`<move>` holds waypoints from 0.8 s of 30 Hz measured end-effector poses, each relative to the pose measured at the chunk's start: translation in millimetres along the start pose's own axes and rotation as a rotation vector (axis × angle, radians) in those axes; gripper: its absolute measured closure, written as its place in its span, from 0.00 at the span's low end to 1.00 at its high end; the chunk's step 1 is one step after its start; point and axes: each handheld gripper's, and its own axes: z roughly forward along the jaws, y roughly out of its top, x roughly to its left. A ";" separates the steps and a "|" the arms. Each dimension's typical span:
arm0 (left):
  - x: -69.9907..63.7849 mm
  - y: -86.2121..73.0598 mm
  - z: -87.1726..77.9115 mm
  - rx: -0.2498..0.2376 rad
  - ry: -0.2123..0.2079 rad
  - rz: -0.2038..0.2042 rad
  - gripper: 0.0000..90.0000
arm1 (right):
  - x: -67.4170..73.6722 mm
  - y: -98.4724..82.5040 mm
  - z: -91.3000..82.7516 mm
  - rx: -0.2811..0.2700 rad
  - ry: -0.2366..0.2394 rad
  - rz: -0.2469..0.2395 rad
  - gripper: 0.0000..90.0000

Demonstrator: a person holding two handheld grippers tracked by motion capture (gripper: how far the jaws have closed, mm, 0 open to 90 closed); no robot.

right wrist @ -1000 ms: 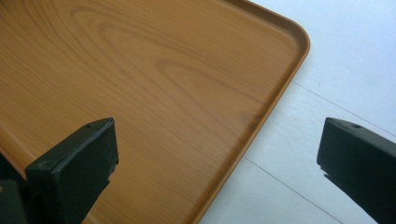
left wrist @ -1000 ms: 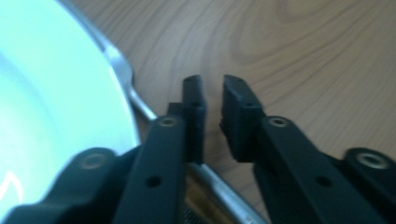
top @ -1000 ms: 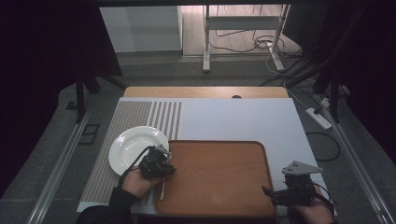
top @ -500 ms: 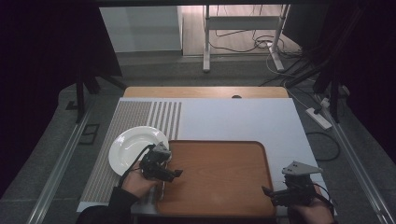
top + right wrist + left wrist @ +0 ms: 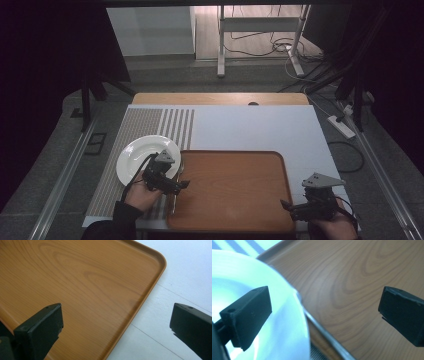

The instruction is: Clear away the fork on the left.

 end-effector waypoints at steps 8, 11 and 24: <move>8.9 -19.8 -18.2 -0.011 0.008 -0.050 0.00 | 0.5 -0.5 -0.7 -0.010 -0.005 -0.001 0.00; 11.5 -26.7 -25.5 -0.024 0.009 -0.064 0.00 | 0.9 -0.3 -0.8 -0.010 -0.007 -0.005 0.00; 19.4 -59.0 -49.7 -0.065 0.018 -0.132 0.00 | 1.6 -0.2 -1.3 -0.011 -0.011 -0.009 0.00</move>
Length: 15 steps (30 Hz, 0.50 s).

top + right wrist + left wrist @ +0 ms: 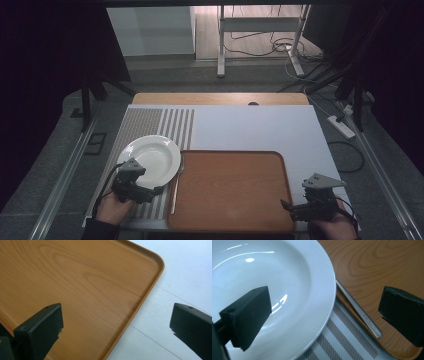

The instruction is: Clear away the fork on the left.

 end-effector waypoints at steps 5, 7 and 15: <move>1.0 -7.5 -5.5 0.008 0.006 -0.009 0.00 | 0.0 0.0 0.1 0.001 0.000 0.000 0.00; 1.0 -10.4 -7.6 0.009 0.011 -0.024 0.00 | 0.1 0.1 0.3 0.002 -0.001 0.000 0.00; 1.9 -18.3 -20.5 -0.035 0.043 -0.028 0.00 | 0.3 0.1 0.6 0.002 -0.002 0.001 0.00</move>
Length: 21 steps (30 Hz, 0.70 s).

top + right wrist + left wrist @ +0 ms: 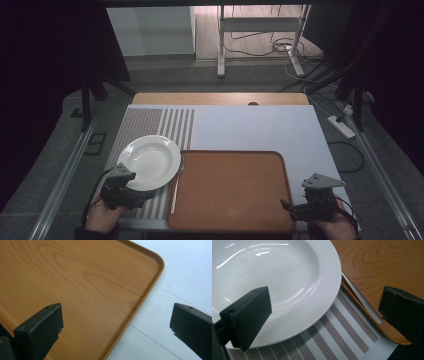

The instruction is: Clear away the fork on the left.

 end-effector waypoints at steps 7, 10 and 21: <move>0.0 -4.4 -6.4 -0.005 0.036 0.010 0.00 | 0.0 0.0 0.0 0.000 -0.001 -0.001 0.00; 1.1 -6.8 -9.9 -0.012 0.048 0.009 0.00 | 0.1 0.0 0.1 0.001 -0.001 -0.001 0.00; 1.6 -13.9 -17.7 -0.006 0.082 0.025 0.00 | 0.2 0.0 0.1 0.004 -0.003 -0.001 0.00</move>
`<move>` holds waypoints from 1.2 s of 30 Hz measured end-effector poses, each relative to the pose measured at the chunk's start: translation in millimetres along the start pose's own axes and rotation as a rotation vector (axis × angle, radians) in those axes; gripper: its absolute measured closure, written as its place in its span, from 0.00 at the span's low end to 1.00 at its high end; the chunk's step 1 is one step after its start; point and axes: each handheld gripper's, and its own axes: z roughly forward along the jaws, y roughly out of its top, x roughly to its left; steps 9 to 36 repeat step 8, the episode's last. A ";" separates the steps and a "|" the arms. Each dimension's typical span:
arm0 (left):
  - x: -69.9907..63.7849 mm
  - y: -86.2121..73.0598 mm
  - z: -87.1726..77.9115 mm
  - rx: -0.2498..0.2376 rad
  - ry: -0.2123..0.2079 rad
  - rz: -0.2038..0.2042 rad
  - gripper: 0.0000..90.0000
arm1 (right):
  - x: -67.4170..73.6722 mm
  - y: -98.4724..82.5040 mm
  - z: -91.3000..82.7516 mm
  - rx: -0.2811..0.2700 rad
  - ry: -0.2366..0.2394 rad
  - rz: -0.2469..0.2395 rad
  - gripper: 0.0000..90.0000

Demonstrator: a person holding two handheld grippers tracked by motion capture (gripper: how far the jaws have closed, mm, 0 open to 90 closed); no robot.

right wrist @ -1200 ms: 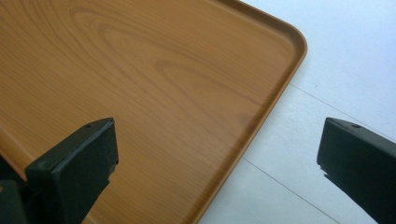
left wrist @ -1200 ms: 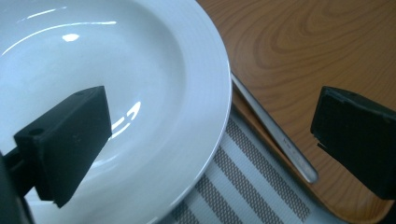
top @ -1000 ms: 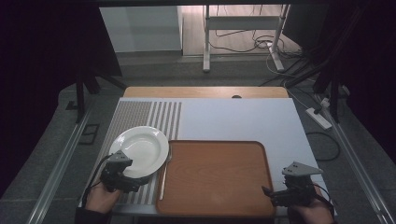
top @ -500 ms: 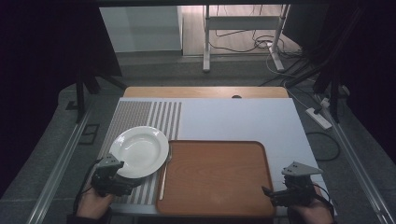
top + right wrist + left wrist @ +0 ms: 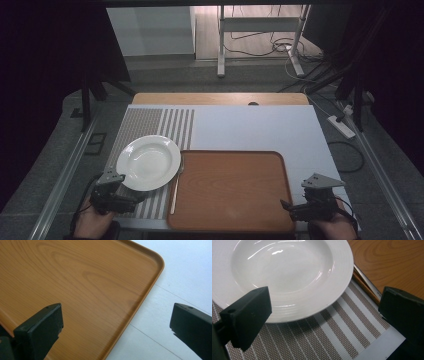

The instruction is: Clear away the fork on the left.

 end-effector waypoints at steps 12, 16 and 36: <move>1.5 0.1 0.3 -0.005 -0.010 -0.010 0.00 | 0.3 -0.2 0.2 0.001 -0.004 -0.004 0.00; 1.5 0.1 0.3 -0.005 -0.010 -0.010 0.00 | 0.3 -0.2 0.2 0.001 -0.004 -0.004 0.00; 1.5 0.1 0.3 -0.005 -0.010 -0.010 0.00 | 0.3 -0.2 0.2 0.001 -0.004 -0.004 0.00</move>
